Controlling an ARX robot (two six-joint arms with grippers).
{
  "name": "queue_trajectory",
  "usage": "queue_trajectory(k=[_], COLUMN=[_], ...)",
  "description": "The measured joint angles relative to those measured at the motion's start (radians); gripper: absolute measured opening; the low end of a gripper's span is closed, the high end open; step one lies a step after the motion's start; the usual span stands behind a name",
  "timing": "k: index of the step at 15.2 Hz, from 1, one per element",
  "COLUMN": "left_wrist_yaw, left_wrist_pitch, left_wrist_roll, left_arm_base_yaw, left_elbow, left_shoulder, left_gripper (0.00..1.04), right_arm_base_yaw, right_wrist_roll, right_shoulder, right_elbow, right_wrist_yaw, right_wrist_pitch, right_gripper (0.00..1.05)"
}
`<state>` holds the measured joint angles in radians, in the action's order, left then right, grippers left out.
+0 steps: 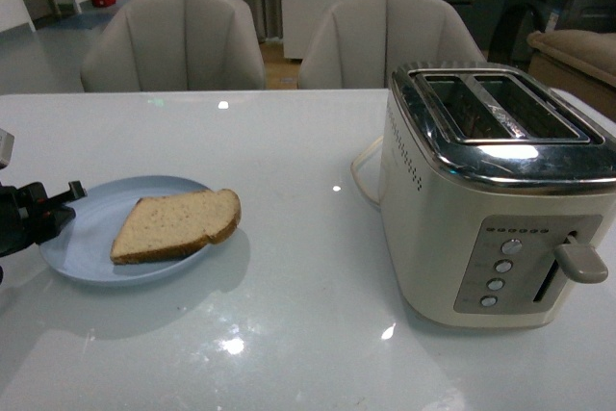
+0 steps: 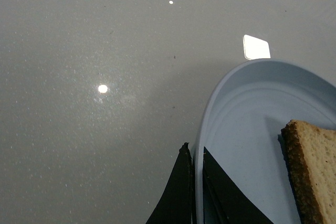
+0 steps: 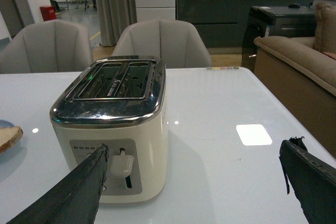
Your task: Left arm holds plate, right arm toasts bread
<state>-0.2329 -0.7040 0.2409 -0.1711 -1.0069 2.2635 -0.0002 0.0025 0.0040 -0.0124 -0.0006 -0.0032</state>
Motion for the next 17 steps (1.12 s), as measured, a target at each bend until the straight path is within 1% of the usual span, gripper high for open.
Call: queue_trajectory(k=[3, 5, 8, 10, 12, 14, 17], left_wrist_yaw=[0.028, 0.052, 0.085, 0.114, 0.161, 0.22, 0.267], left_wrist_pitch=[0.034, 0.092, 0.243, 0.381, 0.506, 0.608, 0.712], left_wrist_roll=[0.022, 0.051, 0.104, 0.161, 0.2, 0.228, 0.286], left_arm_base_yaw=[0.02, 0.035, 0.061, 0.121, 0.211, 0.293, 0.354], left_elbow=[0.116, 0.185, 0.245, 0.245, 0.219, 0.148, 0.093], left_shoulder=[-0.126, -0.256, -0.483, -0.676, -0.813, -0.888, -0.902], left_gripper=[0.03, 0.03, 0.03, 0.03, 0.03, 0.03, 0.03], right_arm_base_yaw=[0.0, 0.0, 0.0, 0.0, 0.0, 0.0, 0.0], right_wrist_roll=[0.0, 0.0, 0.0, 0.0, 0.0, 0.0, 0.0], right_shoulder=[0.0, 0.0, 0.0, 0.0, 0.0, 0.0, 0.0], right_elbow=[0.0, 0.0, 0.0, 0.0, 0.0, 0.0, 0.0], right_wrist_yaw=[0.0, 0.0, 0.0, 0.0, 0.0, 0.0, 0.0], right_wrist_pitch=[0.0, 0.0, 0.0, 0.0, 0.0, 0.0, 0.0], right_gripper=[0.98, 0.98, 0.98, 0.98, 0.98, 0.98, 0.98])
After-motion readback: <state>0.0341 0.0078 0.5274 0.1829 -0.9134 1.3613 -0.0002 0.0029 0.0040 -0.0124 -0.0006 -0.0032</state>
